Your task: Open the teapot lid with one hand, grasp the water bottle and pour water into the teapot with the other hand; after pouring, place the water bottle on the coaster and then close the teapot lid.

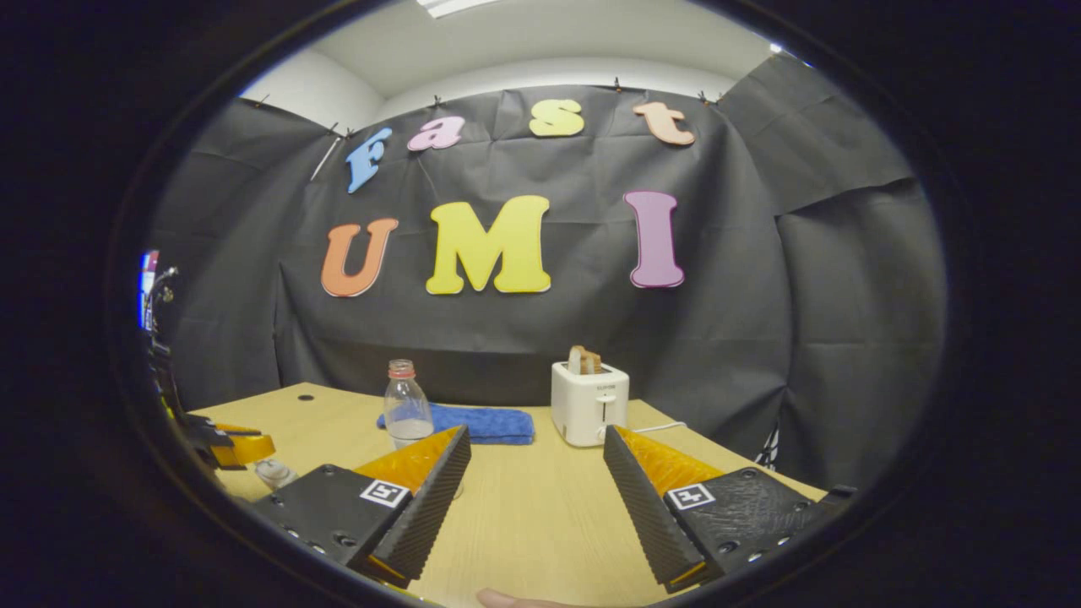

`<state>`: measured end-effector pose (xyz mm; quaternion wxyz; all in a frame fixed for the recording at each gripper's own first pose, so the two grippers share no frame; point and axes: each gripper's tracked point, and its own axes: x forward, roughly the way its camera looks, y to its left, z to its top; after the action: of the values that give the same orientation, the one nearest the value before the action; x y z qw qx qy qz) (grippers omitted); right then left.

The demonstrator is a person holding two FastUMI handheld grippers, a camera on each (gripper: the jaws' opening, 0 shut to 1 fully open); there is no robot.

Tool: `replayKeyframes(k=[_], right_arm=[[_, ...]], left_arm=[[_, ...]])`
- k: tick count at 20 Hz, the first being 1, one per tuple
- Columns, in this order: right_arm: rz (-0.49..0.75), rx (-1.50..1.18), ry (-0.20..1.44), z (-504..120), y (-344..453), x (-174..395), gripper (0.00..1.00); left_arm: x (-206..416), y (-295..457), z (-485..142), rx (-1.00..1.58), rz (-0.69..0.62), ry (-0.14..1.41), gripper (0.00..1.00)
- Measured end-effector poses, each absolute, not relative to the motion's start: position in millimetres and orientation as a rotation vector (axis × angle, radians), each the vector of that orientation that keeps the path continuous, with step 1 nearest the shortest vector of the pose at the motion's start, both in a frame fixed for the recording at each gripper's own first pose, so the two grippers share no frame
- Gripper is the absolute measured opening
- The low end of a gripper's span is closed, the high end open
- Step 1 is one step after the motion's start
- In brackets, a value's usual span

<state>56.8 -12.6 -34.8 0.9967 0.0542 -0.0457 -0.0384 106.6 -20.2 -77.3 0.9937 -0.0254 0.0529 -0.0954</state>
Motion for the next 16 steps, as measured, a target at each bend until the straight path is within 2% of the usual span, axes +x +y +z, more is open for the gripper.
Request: replayKeyframes(k=[3, 8, 12, 13, 15, 16], right_arm=[[-0.075, 0.091, -0.073, -29.3, -8.2, 44.6, 0.98], [-0.100, 0.051, -0.066, -5.7, -10.1, 4.9, 0.95], [-0.076, -0.015, -0.089, 10.6, -2.9, -26.9, 0.95], [-0.073, -0.032, -0.092, 12.8, -1.9, -34.2, 0.95], [-0.078, -0.064, -0.104, 14.7, -0.7, -47.4, 0.95], [-0.079, -0.068, -0.105, 12.7, -1.7, -52.0, 0.94]], left_arm=[[92.3, -8.7, -49.3, -0.014, -0.142, 0.049, 0.37], [52.1, 0.4, 0.8, -0.014, -0.114, -0.029, 0.41], [17.9, 8.1, 25.1, 0.019, -0.090, -0.074, 0.56], [10.9, 9.2, 23.3, 0.021, -0.086, -0.060, 0.68], [2.5, 6.5, 18.2, 0.001, -0.094, -0.019, 0.75], [0.0, 7.8, 18.2, -0.022, -0.090, -0.007, 0.75]])
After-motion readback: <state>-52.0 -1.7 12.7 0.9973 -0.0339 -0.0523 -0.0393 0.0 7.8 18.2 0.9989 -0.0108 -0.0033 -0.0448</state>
